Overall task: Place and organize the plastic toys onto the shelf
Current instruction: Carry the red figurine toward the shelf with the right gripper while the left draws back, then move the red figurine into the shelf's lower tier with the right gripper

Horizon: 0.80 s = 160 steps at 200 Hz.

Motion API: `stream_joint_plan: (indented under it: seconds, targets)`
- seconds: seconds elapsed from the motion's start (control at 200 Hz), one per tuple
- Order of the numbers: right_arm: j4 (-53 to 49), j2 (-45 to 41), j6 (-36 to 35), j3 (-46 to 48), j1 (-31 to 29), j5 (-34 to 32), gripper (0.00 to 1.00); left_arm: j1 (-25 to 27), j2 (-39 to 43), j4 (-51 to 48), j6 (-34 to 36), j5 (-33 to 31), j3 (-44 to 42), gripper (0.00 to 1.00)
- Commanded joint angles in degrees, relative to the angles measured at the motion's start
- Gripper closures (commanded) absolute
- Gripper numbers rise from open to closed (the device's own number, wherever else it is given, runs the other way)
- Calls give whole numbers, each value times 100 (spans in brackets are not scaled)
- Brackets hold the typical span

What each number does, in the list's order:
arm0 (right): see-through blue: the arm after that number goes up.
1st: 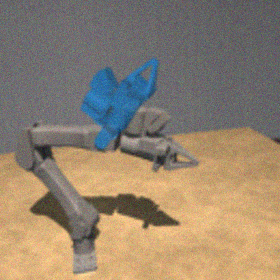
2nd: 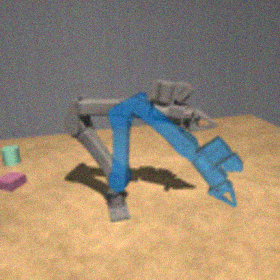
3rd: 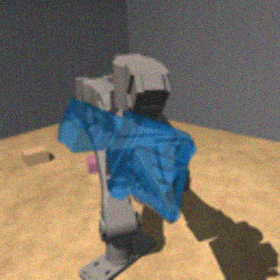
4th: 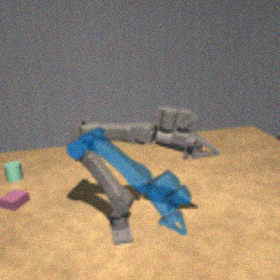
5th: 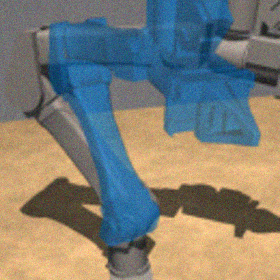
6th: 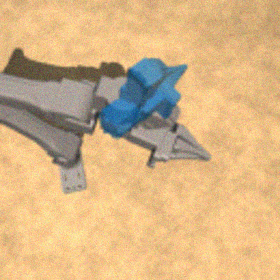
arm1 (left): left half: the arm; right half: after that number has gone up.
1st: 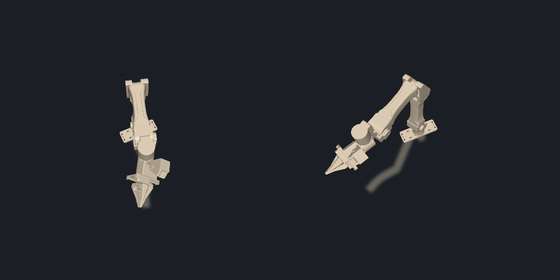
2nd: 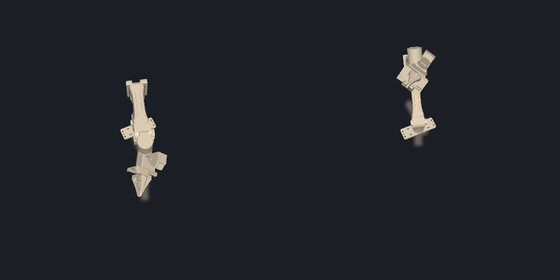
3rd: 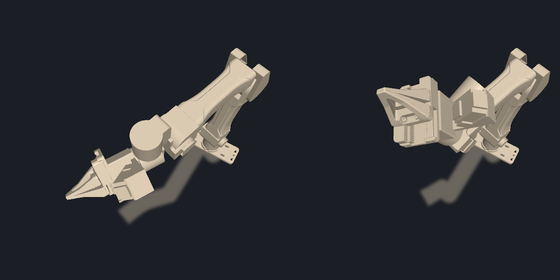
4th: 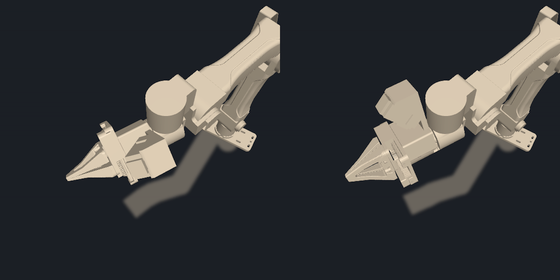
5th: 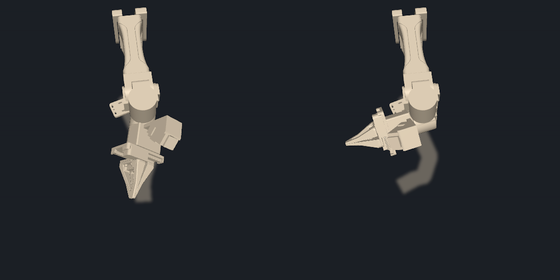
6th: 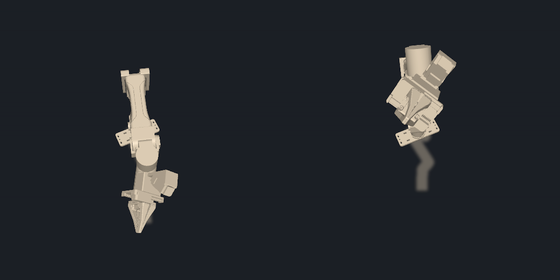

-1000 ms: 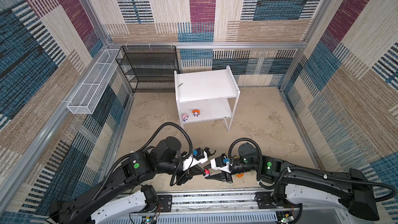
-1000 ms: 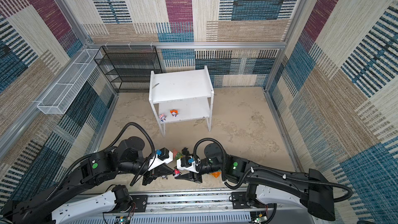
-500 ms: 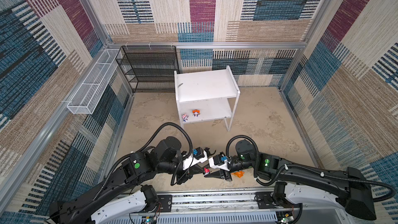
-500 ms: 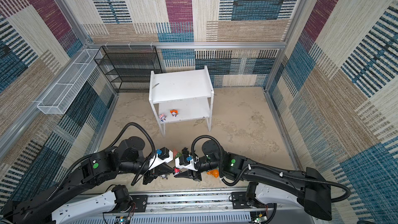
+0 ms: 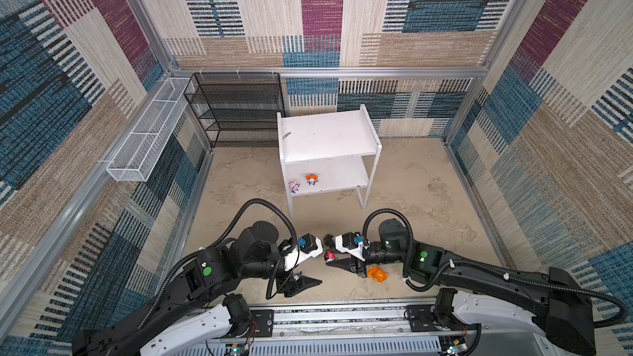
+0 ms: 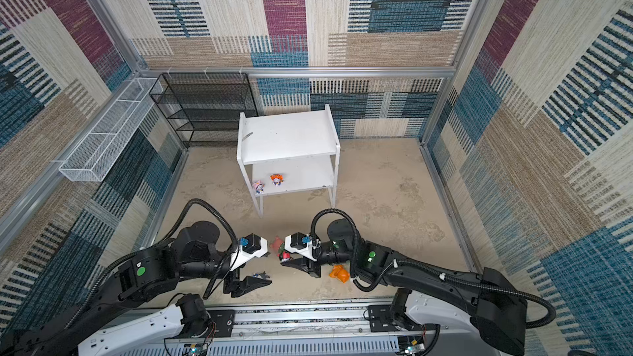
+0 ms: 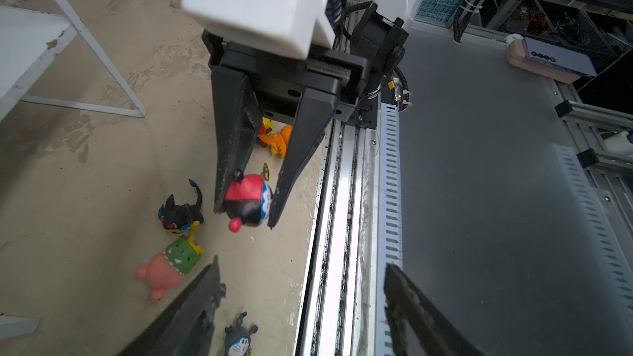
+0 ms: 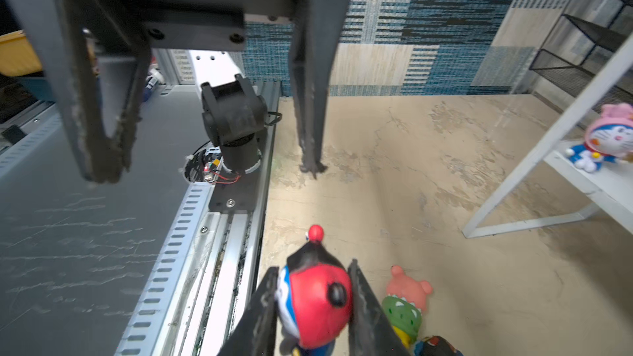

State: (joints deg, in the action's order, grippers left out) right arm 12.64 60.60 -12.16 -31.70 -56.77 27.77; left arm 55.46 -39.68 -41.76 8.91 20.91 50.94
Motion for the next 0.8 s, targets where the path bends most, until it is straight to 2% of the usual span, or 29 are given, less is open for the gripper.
stream_joint_plan:
  seconds: [0.0,0.045,0.18,0.356,0.581,0.796]
  targets:
    - [1070,111,363,93,180,-604,74,-8,224,229,-150,-350,-78,20]
    - [1300,215,420,103,280,-743,74,-4,309,225,-145,-422,-101,20]
    - [1899,732,431,9,715,-581,73,-8,429,245,-152,-535,-149,17]
    - [2530,1264,227,-122,1198,-264,73,-4,486,267,-154,-691,-168,9]
    - [2665,1880,-6,-562,1842,199,73,-34,578,342,-138,-711,-198,8]
    - [2700,2377,-228,-912,2208,425,73,-51,650,374,-126,-711,-229,8]
